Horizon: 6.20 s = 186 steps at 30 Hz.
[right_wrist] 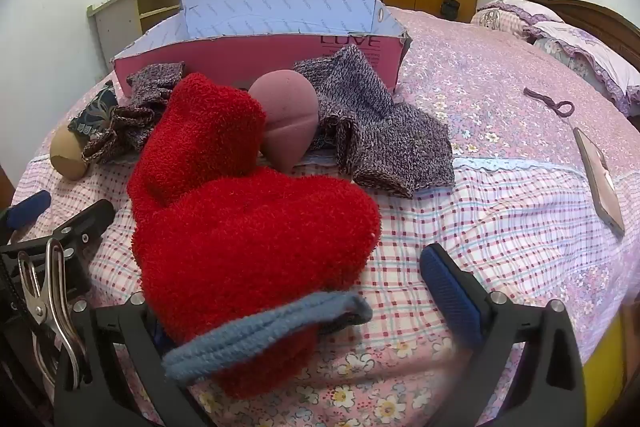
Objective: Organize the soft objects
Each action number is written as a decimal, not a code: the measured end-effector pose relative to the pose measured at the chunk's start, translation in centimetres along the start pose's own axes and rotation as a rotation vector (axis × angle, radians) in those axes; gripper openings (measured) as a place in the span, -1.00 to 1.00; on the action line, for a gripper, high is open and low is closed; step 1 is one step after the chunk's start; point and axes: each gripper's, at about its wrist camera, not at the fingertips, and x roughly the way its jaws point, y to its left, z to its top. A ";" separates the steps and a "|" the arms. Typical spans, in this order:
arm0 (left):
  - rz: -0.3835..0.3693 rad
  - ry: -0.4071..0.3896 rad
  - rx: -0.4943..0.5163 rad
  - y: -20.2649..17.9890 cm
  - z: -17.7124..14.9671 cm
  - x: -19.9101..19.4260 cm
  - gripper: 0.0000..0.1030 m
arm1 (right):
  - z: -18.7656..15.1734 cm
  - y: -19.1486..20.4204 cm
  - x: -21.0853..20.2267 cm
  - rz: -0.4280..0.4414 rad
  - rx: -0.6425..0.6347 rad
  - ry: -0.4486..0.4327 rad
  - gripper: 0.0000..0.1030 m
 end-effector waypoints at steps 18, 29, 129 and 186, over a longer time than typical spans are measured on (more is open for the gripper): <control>-0.026 0.006 -0.016 0.8 0.0 0.5 0.99 | 0.2 -0.1 0.4 0.006 0.008 0.011 1.00; -0.030 0.023 -0.007 0.6 0.5 0.5 0.99 | 0.2 -0.1 0.4 0.017 0.018 0.012 1.00; -0.094 0.037 -0.068 8.4 2.1 -5.5 -0.21 | 3.9 3.7 -10.0 0.255 -0.140 -0.109 0.88; -0.073 0.062 -0.121 11.0 1.4 -5.6 -0.20 | 6.5 13.8 0.1 0.477 -0.127 0.042 -0.31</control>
